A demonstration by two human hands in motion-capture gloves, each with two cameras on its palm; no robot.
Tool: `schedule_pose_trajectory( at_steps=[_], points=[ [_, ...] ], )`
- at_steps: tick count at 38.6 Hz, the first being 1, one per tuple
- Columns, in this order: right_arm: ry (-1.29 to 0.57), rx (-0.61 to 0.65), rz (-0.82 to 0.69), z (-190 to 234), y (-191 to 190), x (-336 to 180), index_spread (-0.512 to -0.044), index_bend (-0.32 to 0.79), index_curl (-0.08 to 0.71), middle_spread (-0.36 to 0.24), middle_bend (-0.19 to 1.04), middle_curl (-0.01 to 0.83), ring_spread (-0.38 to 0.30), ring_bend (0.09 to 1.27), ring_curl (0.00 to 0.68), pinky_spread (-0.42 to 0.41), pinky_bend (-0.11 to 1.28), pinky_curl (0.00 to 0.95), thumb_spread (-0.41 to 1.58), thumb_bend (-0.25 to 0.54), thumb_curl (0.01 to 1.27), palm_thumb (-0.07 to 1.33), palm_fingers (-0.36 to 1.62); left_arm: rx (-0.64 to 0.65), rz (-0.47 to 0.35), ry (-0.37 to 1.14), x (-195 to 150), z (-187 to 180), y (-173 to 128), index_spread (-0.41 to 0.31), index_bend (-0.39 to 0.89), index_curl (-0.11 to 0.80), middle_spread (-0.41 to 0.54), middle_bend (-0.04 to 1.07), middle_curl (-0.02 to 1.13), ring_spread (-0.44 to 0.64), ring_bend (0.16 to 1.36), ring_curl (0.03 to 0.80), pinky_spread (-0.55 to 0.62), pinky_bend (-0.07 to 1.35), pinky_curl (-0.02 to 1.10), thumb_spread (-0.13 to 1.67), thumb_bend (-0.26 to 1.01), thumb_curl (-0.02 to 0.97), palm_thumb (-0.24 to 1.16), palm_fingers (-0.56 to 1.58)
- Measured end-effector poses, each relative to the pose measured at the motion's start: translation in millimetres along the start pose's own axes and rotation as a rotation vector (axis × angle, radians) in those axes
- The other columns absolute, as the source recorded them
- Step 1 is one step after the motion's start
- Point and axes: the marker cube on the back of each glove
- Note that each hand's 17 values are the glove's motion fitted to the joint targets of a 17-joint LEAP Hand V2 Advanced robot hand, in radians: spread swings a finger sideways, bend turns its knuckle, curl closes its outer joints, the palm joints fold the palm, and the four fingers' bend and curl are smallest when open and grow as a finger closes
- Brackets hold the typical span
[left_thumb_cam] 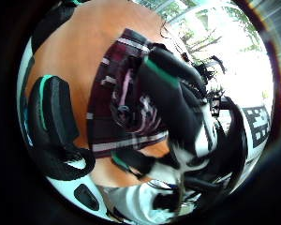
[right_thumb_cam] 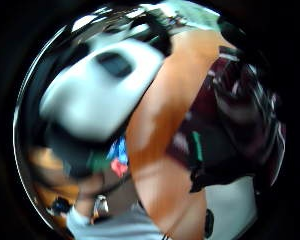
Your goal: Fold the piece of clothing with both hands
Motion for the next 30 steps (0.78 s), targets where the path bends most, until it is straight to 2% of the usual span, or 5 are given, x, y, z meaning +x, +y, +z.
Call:
schedule_pose_trajectory(
  at_steps=[3,10,15,21,30],
  points=[
    [0.069,-0.107,-0.03,-15,29,23,-0.314,0.2,0.254,-0.164,0.21,0.473,-0.132,0.51,0.507,-0.106,0.7,0.52,0.79,-0.09,0.57,0.78,0.33,0.022,0.044,0.013,13,-2,-1,-0.112,0.13,0.305,-0.063,0.19,0.4,0.06,0.56,0.333,0.12,0.43,0.4,1.58,0.23,0.275,0.43,0.48],
    [0.22,-0.158,0.161,-35,72,90,-0.339,0.2,0.27,-0.122,0.18,0.423,-0.054,0.33,0.358,0.068,0.58,0.394,1.06,-0.023,0.5,0.68,0.37,0.022,0.134,0.008,46,-12,11,-0.124,0.14,0.309,-0.078,0.2,0.41,0.03,0.56,0.33,0.11,0.4,0.39,1.54,0.19,0.275,0.39,0.55],
    [0.155,0.028,0.395,-44,92,133,-0.344,0.18,0.286,-0.109,0.18,0.409,-0.043,0.3,0.331,0.117,0.54,0.361,1.2,-0.001,0.48,0.68,0.43,0.025,0.174,-0.008,65,-10,20,-0.123,0.12,0.306,-0.084,0.2,0.41,0.02,0.56,0.335,0.1,0.4,0.39,1.51,0.16,0.274,0.35,0.55],
    [0.001,0.188,0.498,-45,104,143,-0.344,0.16,0.298,-0.108,0.17,0.393,-0.033,0.32,0.332,0.137,0.53,0.352,1.29,-0.004,0.45,0.68,0.49,0.002,0.193,-0.04,68,-10,28,-0.123,0.12,0.304,-0.084,0.19,0.41,0.02,0.55,0.338,0.1,0.4,0.39,1.48,0.14,0.276,0.33,0.55],
    [-0.002,0.197,0.514,-45,106,132,-0.332,0.17,0.322,-0.102,0.17,0.375,-0.013,0.29,0.331,0.149,0.5,0.345,1.35,-0.011,0.43,0.66,0.51,0.018,0.199,-0.05,65,-20,38,-0.123,0.12,0.3,-0.08,0.18,0.41,0.02,0.55,0.338,0.1,0.41,0.39,1.46,0.11,0.28,0.32,0.54]
  ],
)
